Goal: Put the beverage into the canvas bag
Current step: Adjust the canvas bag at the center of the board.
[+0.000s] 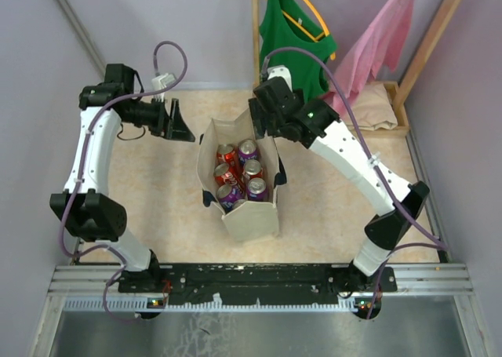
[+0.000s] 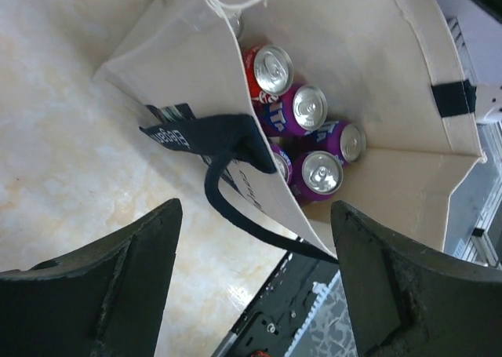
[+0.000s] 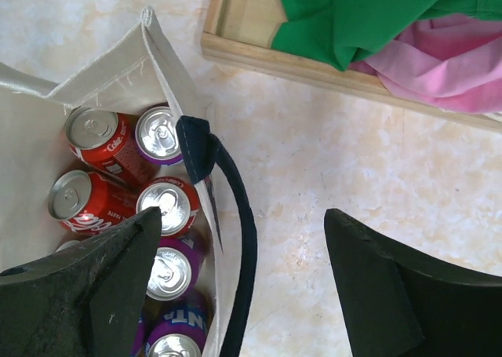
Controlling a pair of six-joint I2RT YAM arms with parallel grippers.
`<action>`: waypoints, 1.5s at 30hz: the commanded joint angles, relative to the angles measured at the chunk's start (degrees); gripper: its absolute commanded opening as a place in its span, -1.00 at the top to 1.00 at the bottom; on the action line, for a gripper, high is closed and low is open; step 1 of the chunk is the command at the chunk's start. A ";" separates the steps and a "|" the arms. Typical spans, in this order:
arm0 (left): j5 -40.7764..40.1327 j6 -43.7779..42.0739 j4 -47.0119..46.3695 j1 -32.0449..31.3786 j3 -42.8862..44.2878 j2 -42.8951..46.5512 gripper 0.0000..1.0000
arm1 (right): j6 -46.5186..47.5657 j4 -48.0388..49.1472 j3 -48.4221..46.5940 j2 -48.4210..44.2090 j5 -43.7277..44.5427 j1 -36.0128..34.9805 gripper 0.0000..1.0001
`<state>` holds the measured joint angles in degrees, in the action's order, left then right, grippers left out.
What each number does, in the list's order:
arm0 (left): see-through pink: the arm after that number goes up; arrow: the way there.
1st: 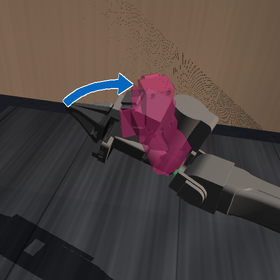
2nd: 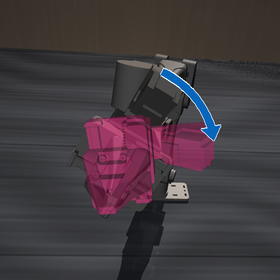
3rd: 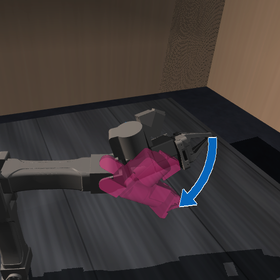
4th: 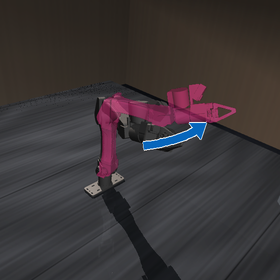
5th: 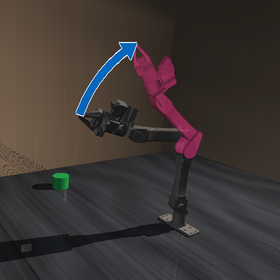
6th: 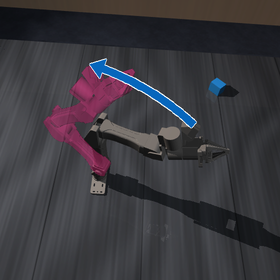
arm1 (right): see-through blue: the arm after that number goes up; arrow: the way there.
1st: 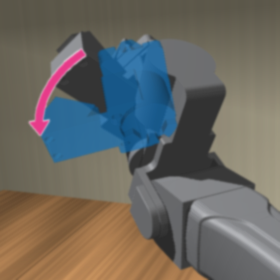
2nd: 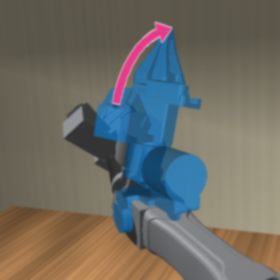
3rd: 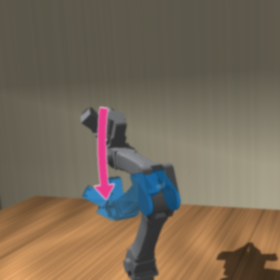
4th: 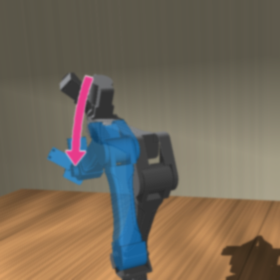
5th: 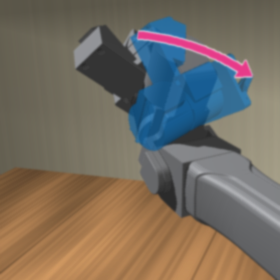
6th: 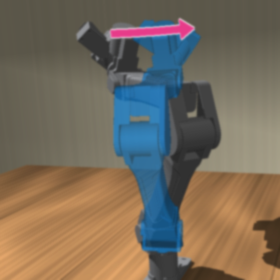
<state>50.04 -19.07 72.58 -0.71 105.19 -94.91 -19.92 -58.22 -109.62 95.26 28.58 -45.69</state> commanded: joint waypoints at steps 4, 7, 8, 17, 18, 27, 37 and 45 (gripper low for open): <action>-3.25 -7.12 7.90 -5.05 -2.35 2.46 -0.65 | 0.97 1.20 -0.05 -1.39 -3.25 1.63 -0.69; -5.27 -6.21 5.75 -7.38 -4.69 3.00 -0.65 | 0.72 1.39 1.72 -1.06 -5.30 2.43 -0.69; -5.61 -5.67 4.85 -7.98 -5.33 2.98 -0.65 | 0.74 1.58 2.26 -1.04 -5.98 2.71 -0.69; -11.67 1.00 -1.11 -13.45 -7.17 1.64 -0.59 | 0.64 -0.22 4.08 2.21 -12.56 4.22 -0.66; -12.80 1.79 -2.03 -14.39 -7.78 1.77 -0.58 | 0.55 -0.54 4.21 2.36 -13.12 4.29 -0.65; -20.74 4.69 -5.36 -20.42 -10.91 0.30 -0.19 | 0.59 -2.02 7.09 2.88 -16.88 4.30 -0.33; -21.59 4.18 -4.29 -22.55 -2.98 -4.48 1.00 | 0.57 -3.47 6.93 2.09 -17.73 4.45 1.00; -18.42 4.22 -3.27 -22.67 9.31 -5.89 1.00 | 2.09 -5.42 -0.23 2.97 -16.13 4.91 1.00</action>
<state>27.51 -14.74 72.79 -23.16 106.37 -101.97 -19.44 -63.26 -102.96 99.15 10.85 -41.56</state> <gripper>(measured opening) 0.013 0.006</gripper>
